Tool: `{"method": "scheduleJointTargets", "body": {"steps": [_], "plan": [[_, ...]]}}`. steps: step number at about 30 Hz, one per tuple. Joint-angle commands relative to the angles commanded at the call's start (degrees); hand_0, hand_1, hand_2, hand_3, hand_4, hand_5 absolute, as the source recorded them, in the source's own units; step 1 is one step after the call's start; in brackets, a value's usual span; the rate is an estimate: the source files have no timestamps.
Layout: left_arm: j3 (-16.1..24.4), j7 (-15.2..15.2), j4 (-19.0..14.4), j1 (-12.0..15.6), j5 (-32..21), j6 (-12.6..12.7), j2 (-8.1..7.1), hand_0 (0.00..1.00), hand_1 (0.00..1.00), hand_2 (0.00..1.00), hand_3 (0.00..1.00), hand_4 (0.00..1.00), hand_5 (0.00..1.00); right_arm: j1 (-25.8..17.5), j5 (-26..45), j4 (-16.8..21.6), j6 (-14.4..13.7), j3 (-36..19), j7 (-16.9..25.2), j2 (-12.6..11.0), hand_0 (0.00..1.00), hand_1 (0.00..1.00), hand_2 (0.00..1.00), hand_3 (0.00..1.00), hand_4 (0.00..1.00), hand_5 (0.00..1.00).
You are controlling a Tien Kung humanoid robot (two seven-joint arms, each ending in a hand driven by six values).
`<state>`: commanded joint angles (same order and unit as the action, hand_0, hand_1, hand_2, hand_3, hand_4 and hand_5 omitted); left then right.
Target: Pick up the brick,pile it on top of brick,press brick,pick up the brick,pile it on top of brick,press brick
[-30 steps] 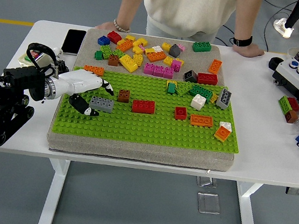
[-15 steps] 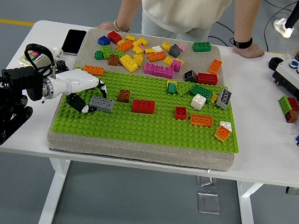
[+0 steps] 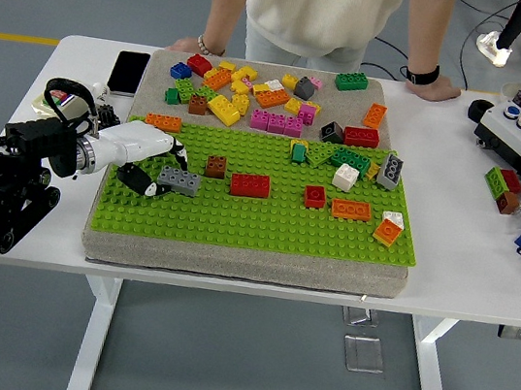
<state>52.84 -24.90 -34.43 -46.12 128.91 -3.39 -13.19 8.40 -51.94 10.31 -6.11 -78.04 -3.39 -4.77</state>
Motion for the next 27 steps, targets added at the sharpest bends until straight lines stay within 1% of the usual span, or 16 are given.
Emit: {"method": "scheduleJointTargets", "body": {"steps": [1,2,4,7,8,13,14,17,23,25,26,27], "plan": [[0.00,0.01,0.05,0.02,-0.08,0.22,0.02,0.776,0.752,0.699,0.626,0.659,0.158,0.01,0.01,0.00,-0.01,0.00,0.02,0.01,0.755,0.687,0.733,0.735,0.998,0.640],[-0.01,0.05,0.16,0.06,-0.19,0.62,0.05,0.705,0.707,0.633,0.567,0.494,0.071,0.01,0.01,0.00,-0.02,-0.02,0.04,0.02,0.755,0.687,0.733,0.736,0.998,0.640],[0.11,0.01,0.23,0.12,-0.50,1.00,0.07,0.705,0.707,0.633,0.567,0.494,0.071,-0.01,0.02,0.00,-0.02,-0.06,0.07,0.05,0.755,0.687,0.733,0.736,0.998,0.640],[0.53,0.16,-0.07,0.28,-0.65,0.88,0.02,0.705,0.707,0.633,0.567,0.494,0.071,-0.07,-0.02,0.00,0.04,-0.13,0.06,0.03,0.755,0.687,0.733,0.736,0.998,0.640],[0.61,0.20,-0.16,0.32,-0.66,0.81,0.00,0.638,0.644,0.608,0.543,0.365,0.002,-0.08,-0.03,0.00,0.05,-0.15,0.06,0.03,0.756,0.687,0.733,0.735,0.998,0.641],[1.11,0.50,-1.16,0.72,-0.56,-0.06,-0.06,0.638,0.644,0.608,0.543,0.365,0.002,-0.09,-0.08,0.00,0.11,-0.33,0.03,-0.03,0.756,0.687,0.733,0.735,0.998,0.641],[1.18,0.53,-1.27,0.78,-0.57,-0.17,-0.06,0.636,0.636,0.607,0.544,0.384,0.002,-0.08,-0.07,0.00,0.11,-0.35,0.04,-0.03,0.755,0.687,0.733,0.736,0.998,0.642],[1.59,0.80,-2.12,1.16,-0.57,-0.73,-0.21,0.636,0.636,0.607,0.544,0.384,0.002,-0.06,-0.02,0.00,0.08,-0.38,0.08,-0.02,0.755,0.687,0.733,0.736,0.998,0.642],[4.77,2.14,-6.13,2.81,0.55,-2.66,-0.70,0.637,0.634,0.609,0.547,0.399,0.002,-0.25,-0.09,0.00,0.12,-0.65,0.11,-0.14,0.755,0.687,0.733,0.737,0.998,0.643],[6.63,2.86,-8.16,3.72,1.09,-3.37,-0.76,0.637,0.634,0.609,0.547,0.399,0.002,-0.32,-0.15,0.00,0.17,-0.76,0.17,-0.17,0.755,0.687,0.733,0.737,0.998,0.643],[7.19,3.09,-8.87,3.99,1.09,-3.56,-0.78,0.639,0.638,0.613,0.554,0.431,0.016,-0.33,-0.17,0.00,0.17,-0.79,0.20,-0.17,0.753,0.687,0.733,0.737,0.998,0.642],[7.53,3.29,-9.26,4.18,1.09,-3.73,-0.80,0.639,0.638,0.613,0.554,0.431,0.016,-0.34,-0.18,0.00,0.17,-0.81,0.22,-0.18,0.753,0.687,0.733,0.737,0.998,0.642]]}}
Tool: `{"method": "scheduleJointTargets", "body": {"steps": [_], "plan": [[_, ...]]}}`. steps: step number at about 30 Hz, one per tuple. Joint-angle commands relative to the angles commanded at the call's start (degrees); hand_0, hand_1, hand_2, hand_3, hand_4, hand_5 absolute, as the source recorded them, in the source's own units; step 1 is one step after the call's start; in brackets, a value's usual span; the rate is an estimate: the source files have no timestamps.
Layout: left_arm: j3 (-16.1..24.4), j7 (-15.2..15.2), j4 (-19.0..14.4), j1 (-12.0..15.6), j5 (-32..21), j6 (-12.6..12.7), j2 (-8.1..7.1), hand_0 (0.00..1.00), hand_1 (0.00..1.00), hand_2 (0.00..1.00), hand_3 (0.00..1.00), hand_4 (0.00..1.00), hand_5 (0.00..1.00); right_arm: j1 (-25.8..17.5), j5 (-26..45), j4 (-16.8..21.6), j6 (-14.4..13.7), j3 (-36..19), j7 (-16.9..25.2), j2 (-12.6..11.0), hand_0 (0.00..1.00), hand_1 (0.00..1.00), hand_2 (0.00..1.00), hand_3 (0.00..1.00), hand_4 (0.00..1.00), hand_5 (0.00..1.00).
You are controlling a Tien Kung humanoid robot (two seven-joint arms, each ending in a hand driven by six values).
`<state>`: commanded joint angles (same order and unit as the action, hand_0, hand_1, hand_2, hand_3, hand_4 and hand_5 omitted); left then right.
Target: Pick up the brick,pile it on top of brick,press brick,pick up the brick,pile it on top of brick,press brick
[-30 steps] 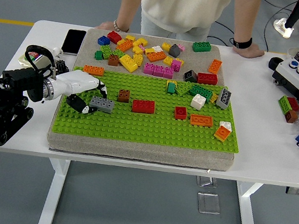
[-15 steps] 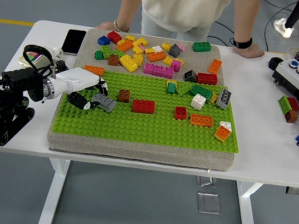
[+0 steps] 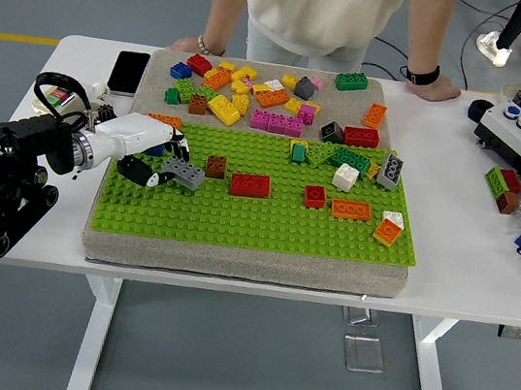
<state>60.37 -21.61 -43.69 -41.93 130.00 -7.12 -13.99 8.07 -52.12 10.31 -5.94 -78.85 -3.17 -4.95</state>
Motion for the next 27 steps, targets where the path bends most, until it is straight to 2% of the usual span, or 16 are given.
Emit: {"method": "scheduleJointTargets", "body": {"steps": [5,9,13,19,22,27], "plan": [[2.75,2.29,-4.38,2.14,0.00,-1.45,-0.01,0.637,0.629,0.610,0.551,0.406,0.016,0.02,-0.09,0.00,-0.01,-0.16,0.20,-0.12,0.755,0.687,0.733,0.738,0.998,0.642],[5.16,4.54,-8.35,4.40,0.00,-2.59,0.65,0.637,0.629,0.610,0.551,0.406,0.016,-0.12,-0.16,0.00,0.19,-0.39,0.16,-0.28,0.755,0.687,0.733,0.738,0.998,0.642],[7.83,6.97,-12.88,7.23,0.00,-3.99,1.94,0.638,0.631,0.612,0.553,0.418,0.025,-0.28,-0.26,0.00,0.38,-0.67,0.14,-0.46,0.755,0.687,0.733,0.737,0.998,0.642],[8.55,9.51,-18.36,10.14,0.00,-4.65,3.10,0.637,0.632,0.613,0.553,0.423,0.030,-0.31,-0.31,0.00,0.44,-0.83,0.21,-0.65,0.755,0.686,0.733,0.738,0.998,0.642],[8.59,10.53,-20.01,11.10,0.00,-4.84,3.69,0.637,0.632,0.613,0.553,0.423,0.030,-0.43,-0.41,0.00,0.55,-0.96,0.20,-0.75,0.755,0.686,0.733,0.738,0.998,0.642],[8.99,11.74,-20.76,11.90,0.00,-5.03,4.58,0.636,0.630,0.612,0.554,0.422,0.031,-0.48,-0.46,0.00,0.65,-1.03,0.23,-0.88,0.755,0.687,0.733,0.738,0.998,0.644]]}}
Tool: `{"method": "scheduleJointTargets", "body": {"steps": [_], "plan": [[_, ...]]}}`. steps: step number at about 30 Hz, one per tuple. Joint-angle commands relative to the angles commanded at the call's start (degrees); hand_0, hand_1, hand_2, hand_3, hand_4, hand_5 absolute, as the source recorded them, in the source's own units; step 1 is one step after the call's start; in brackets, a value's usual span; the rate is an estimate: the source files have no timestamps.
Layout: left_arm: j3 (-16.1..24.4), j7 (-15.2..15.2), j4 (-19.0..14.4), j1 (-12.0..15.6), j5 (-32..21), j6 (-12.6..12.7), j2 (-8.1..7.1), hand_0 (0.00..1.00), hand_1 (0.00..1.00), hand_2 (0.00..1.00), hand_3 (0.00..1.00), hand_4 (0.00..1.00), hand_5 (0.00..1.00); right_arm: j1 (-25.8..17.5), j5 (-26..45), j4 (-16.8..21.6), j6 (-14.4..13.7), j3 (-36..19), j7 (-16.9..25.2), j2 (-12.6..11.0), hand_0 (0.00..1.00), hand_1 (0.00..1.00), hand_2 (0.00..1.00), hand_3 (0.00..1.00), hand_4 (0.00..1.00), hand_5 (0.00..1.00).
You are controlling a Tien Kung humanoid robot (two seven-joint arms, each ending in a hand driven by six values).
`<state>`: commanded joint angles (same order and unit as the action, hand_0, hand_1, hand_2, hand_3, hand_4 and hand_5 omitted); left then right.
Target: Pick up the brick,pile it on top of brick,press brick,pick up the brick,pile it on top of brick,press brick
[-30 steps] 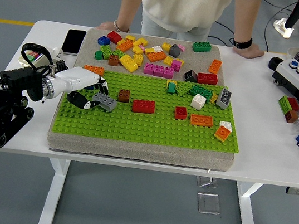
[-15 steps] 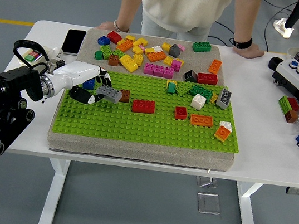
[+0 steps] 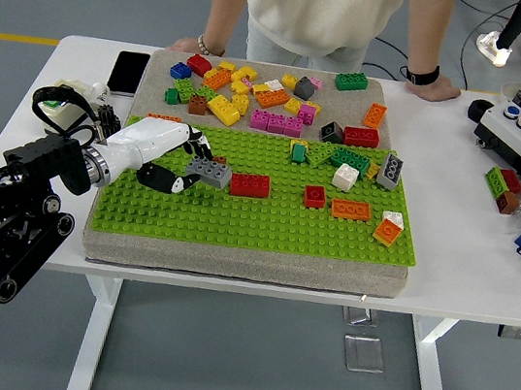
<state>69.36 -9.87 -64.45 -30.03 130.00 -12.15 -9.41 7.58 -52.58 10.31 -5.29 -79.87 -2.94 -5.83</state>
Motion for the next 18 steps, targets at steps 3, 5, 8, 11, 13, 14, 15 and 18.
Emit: {"method": "scheduleJointTargets", "body": {"steps": [3,5,8,11,13,14,15,18], "plan": [[0.41,1.41,-0.26,0.70,0.00,-0.31,1.34,0.640,0.632,0.616,0.558,0.450,0.051,0.01,-0.05,0.00,0.04,-0.10,-0.03,-0.15,0.755,0.687,0.732,0.738,0.998,0.643],[0.69,2.03,-0.03,1.06,0.00,-0.35,2.09,0.640,0.632,0.616,0.558,0.450,0.051,-0.02,-0.04,0.00,0.05,-0.09,-0.02,-0.21,0.755,0.687,0.732,0.738,0.998,0.643],[1.12,2.83,0.46,1.59,0.00,-0.25,3.08,0.641,0.630,0.616,0.556,0.462,0.067,-0.08,-0.06,0.00,0.05,-0.10,-0.08,-0.34,0.755,0.687,0.733,0.739,0.998,0.643],[1.34,3.52,0.73,1.92,0.00,0.21,3.75,0.641,0.630,0.616,0.556,0.462,0.067,-0.17,-0.06,0.00,0.06,-0.12,-0.19,-0.48,0.755,0.687,0.733,0.739,0.998,0.643],[1.45,3.80,0.85,2.01,0.00,0.44,3.95,0.641,0.630,0.616,0.556,0.462,0.067,-0.19,-0.06,0.00,0.07,-0.12,-0.23,-0.53,0.755,0.687,0.733,0.739,0.998,0.643],[1.48,4.12,0.97,2.11,0.00,0.84,4.07,0.640,0.632,0.620,0.560,0.487,0.084,-0.20,-0.08,0.00,0.04,-0.12,-0.29,-0.60,0.755,0.687,0.733,0.739,0.998,0.643],[1.58,4.57,1.10,2.26,0.00,1.18,4.17,0.640,0.632,0.620,0.560,0.487,0.084,-0.21,-0.12,0.00,-0.01,-0.10,-0.36,-0.65,0.755,0.687,0.733,0.739,0.998,0.643],[1.73,5.29,1.05,2.49,0.00,1.73,4.15,0.640,0.632,0.620,0.560,0.487,0.084,-0.20,-0.17,0.00,-0.08,-0.02,-0.47,-0.70,0.755,0.687,0.733,0.739,0.998,0.643]]}}
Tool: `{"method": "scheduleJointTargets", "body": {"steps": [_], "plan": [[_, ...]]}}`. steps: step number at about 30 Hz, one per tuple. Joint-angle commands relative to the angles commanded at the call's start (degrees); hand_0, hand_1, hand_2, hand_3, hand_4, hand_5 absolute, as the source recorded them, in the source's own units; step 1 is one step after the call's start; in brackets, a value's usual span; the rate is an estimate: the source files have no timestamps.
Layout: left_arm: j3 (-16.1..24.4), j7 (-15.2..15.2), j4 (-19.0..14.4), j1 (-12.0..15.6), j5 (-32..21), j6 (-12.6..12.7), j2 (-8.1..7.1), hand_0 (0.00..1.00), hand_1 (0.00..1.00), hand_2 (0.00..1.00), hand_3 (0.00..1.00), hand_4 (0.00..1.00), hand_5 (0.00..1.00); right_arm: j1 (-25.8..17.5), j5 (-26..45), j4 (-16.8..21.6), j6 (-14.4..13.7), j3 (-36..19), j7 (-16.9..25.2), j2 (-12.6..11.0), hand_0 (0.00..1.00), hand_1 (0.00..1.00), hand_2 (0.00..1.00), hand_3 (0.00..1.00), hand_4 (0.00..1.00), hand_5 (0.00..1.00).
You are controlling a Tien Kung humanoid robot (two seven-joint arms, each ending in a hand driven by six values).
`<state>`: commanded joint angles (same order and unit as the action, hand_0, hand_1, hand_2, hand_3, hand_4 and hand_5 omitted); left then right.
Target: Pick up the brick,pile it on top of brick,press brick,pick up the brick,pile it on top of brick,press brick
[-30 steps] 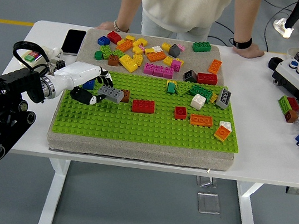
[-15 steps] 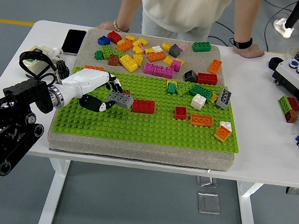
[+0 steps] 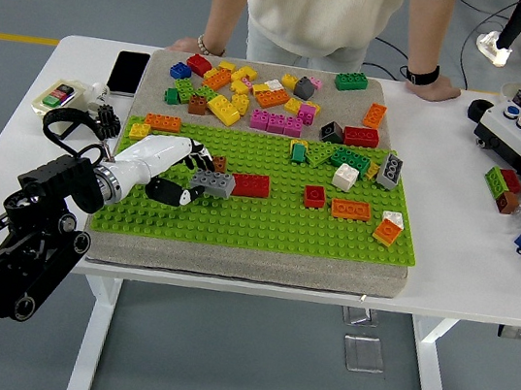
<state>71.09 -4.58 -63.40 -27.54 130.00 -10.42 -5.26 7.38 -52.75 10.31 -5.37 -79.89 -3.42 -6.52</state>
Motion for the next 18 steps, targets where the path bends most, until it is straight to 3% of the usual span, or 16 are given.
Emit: {"method": "scheduleJointTargets", "body": {"steps": [12,18], "plan": [[-0.78,1.35,-3.33,2.09,0.00,-0.43,-1.71,0.644,0.635,0.621,0.563,0.508,0.102,-0.17,-0.23,0.00,0.04,-0.09,-0.36,-0.27,0.755,0.687,0.732,0.739,0.998,0.643],[-0.97,2.18,-3.62,3.03,0.00,-0.37,-1.52,0.646,0.634,0.619,0.559,0.516,0.117,-0.17,-0.29,0.00,0.04,0.04,-0.18,-0.23,0.755,0.686,0.732,0.739,0.998,0.642]]}}
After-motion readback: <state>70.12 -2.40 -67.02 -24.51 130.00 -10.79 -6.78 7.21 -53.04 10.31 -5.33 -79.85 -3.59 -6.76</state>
